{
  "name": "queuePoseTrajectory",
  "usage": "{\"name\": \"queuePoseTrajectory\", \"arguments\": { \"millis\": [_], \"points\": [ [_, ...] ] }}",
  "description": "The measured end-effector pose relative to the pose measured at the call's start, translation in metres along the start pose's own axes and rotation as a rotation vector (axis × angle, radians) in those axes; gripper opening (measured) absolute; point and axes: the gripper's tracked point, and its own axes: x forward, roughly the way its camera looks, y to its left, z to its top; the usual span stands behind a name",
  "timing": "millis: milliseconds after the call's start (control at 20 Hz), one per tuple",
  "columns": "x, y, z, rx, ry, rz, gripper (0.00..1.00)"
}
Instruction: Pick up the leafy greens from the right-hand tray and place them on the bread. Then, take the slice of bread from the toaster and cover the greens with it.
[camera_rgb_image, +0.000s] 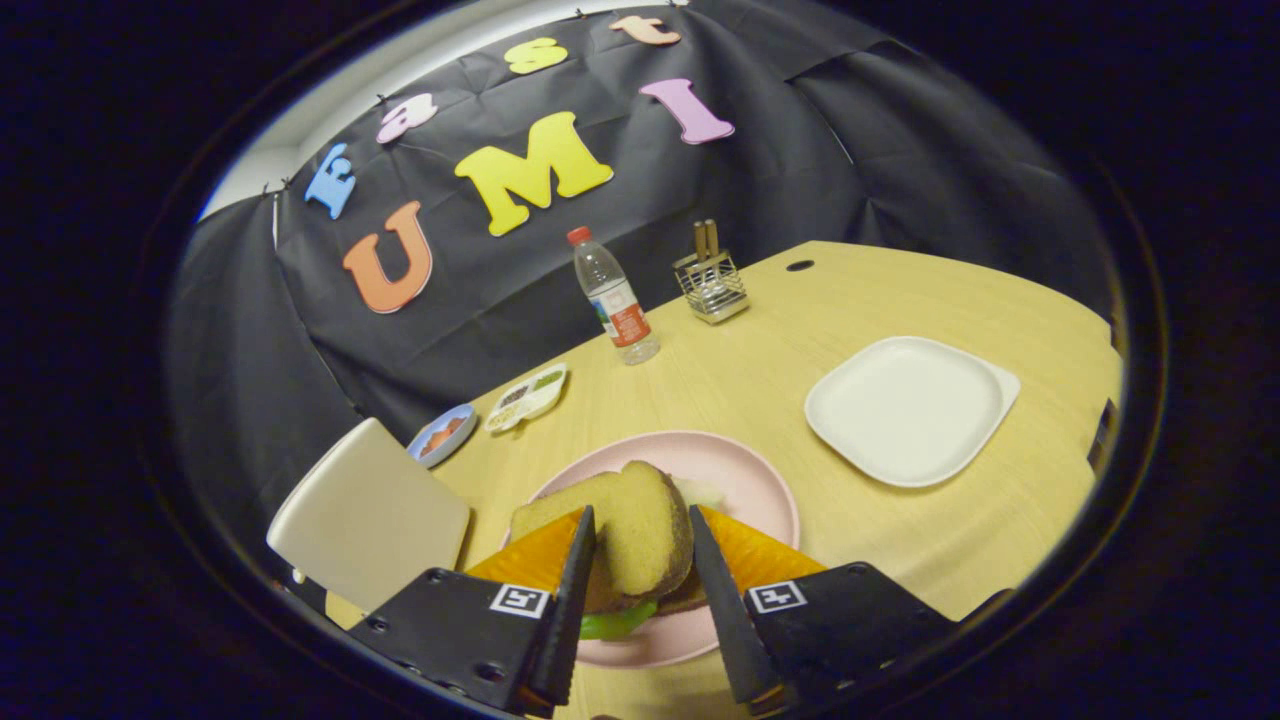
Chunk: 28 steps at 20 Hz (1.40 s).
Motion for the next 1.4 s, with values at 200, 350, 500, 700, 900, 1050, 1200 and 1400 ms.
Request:
{"name": "queuePoseTrajectory", "arguments": {
  "millis": [200, 350, 500, 700, 900, 1050, 1200, 1400],
  "points": [
    [-0.013, -0.009, 0.019, -0.033, -0.056, -0.014, 0.72],
    [-0.04, -0.012, 0.051, -0.162, -0.165, -0.014, 0.85],
    [-0.08, -0.018, 0.097, -0.3, -0.33, -0.033, 0.91],
    [-0.128, -0.024, 0.16, -0.394, -0.494, -0.095, 0.97],
    [-0.178, -0.016, 0.217, -0.385, -0.644, -0.177, 0.96],
    [-0.19, 0.002, 0.211, -0.369, -0.663, -0.157, 0.95],
    [-0.191, 0.013, 0.196, -0.402, -0.661, -0.12, 0.96],
    [-0.184, 0.019, 0.183, -0.437, -0.646, -0.099, 0.95]
  ]
}}
